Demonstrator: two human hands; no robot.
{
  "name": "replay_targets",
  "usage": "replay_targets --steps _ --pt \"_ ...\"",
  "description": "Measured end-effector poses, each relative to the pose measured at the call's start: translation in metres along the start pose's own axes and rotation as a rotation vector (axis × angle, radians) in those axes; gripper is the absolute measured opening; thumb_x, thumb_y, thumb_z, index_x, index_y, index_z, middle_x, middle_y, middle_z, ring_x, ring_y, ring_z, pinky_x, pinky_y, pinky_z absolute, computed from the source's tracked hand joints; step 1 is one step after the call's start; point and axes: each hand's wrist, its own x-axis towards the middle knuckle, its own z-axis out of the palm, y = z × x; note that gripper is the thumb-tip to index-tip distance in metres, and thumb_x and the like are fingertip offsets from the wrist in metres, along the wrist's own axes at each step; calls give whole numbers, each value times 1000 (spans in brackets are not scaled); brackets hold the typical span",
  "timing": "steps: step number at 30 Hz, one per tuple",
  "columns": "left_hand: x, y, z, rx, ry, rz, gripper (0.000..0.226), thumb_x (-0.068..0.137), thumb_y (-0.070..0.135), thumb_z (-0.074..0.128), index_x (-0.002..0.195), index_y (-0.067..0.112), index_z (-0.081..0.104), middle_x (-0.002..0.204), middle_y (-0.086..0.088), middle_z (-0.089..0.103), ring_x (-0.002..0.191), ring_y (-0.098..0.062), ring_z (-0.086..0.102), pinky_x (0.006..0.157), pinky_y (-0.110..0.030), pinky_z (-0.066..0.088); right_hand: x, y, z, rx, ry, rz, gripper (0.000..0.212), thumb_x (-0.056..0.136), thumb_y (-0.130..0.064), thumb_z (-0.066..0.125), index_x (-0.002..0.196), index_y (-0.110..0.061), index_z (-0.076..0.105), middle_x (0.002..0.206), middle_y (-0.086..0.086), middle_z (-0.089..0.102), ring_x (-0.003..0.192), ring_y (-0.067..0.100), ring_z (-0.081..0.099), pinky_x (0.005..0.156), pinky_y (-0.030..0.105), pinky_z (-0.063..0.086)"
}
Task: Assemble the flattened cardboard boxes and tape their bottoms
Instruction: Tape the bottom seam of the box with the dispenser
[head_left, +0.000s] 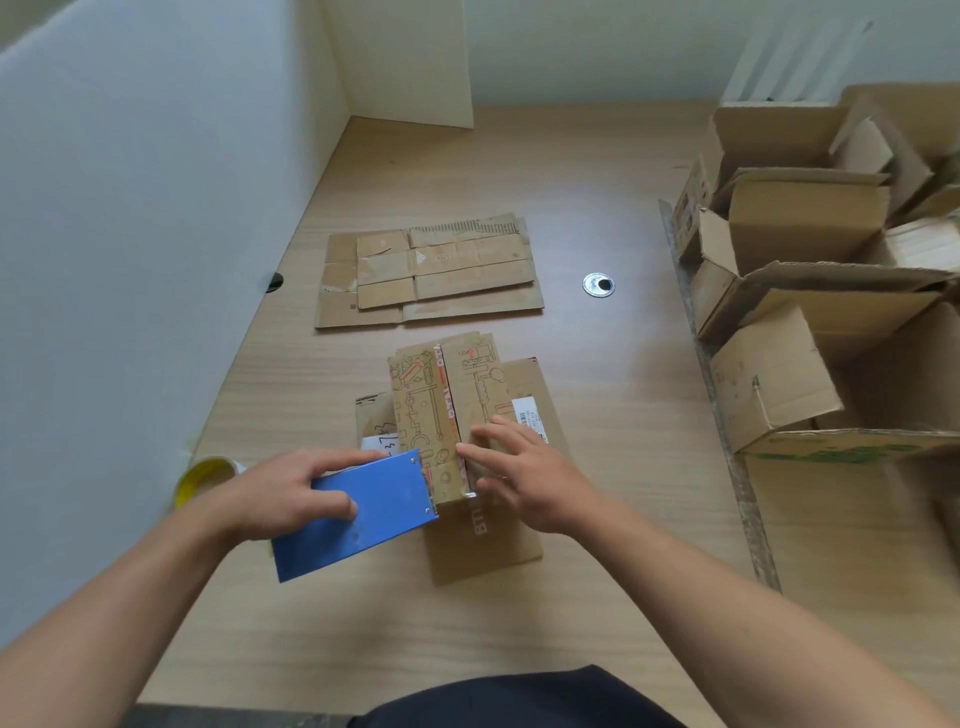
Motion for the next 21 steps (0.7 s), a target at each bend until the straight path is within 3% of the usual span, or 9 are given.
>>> replay_targets --steps 8,12,15,18,21 --pt "-11 -6 -12 -50 38 51 60 66 47 61 118 74 49 116 30 63 99 -5 65 94 -36 51 -1 1 -1 52 -20 0 44 102 -42 49 146 -39 43 162 -17 22 152 8 3 122 34 15" --pt "-12 -2 -18 -21 46 78 63 62 51 61 119 74 48 114 32 62 101 -5 64 94 -36 52 -3 -1 -4 -5 -1 -22 23 102 -41 50 120 -27 55 161 -14 26 153 14 10 120 41 25" --pt "-11 4 -18 35 69 81 63 64 48 59 117 79 44 113 37 58 101 1 61 92 -32 52 -10 -6 -6 -157 40 -22 18 103 -37 47 115 -24 52 158 -9 33 150 19 19 111 42 34" --pt "-8 8 -16 61 104 82 62 65 48 58 115 81 41 118 29 59 102 -5 61 92 -35 53 -19 -17 -9 -164 103 13 11 103 -33 42 105 -25 48 132 -9 48 127 19 41 94 41 39" --pt "-3 10 -11 110 124 87 60 66 48 55 114 81 40 115 25 60 97 -6 62 86 -35 54 -26 -31 -12 16 28 90 12 104 -32 38 92 -31 39 106 -12 43 102 17 47 88 39 36"
